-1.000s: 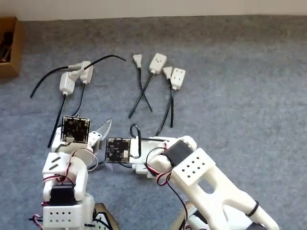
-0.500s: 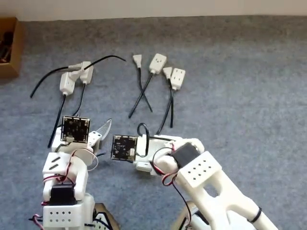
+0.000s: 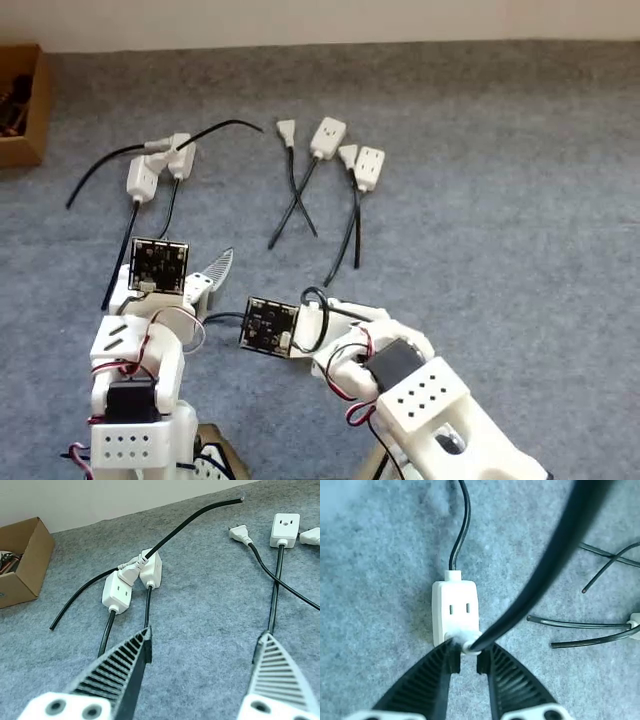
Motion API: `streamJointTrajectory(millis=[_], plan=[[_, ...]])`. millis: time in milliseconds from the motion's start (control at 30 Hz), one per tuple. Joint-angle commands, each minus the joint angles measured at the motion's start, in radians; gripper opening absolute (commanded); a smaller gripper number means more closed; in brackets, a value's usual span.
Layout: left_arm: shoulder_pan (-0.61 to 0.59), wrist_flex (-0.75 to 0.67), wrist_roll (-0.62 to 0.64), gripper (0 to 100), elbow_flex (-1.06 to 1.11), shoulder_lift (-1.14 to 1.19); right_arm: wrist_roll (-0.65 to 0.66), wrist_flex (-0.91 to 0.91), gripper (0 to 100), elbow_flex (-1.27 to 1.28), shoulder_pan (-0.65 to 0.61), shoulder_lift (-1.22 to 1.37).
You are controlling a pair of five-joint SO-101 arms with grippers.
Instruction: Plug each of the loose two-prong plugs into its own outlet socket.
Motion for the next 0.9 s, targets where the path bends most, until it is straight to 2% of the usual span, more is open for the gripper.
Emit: streamJointTrajectory(millis=[0,533,700,867], plan=[[-0.004,-0.017,-0.006,31,-0.004,-0.002,-0.049,-0.041,0.5,0.038,0.035,0.016],[-0.004,-0.017,-0.005,31,-0.004,-0.002,-0.058,-0.114,0.5,0.124,0.047,0.025],[-0.004,-0.017,-0.005,31,-0.004,-0.002,-0.057,-0.113,0.5,0.122,0.11,0.016],[-0.004,-0.018,-0.005,31,-0.004,-0.002,-0.077,-0.107,0.5,0.114,0.113,0.015]])
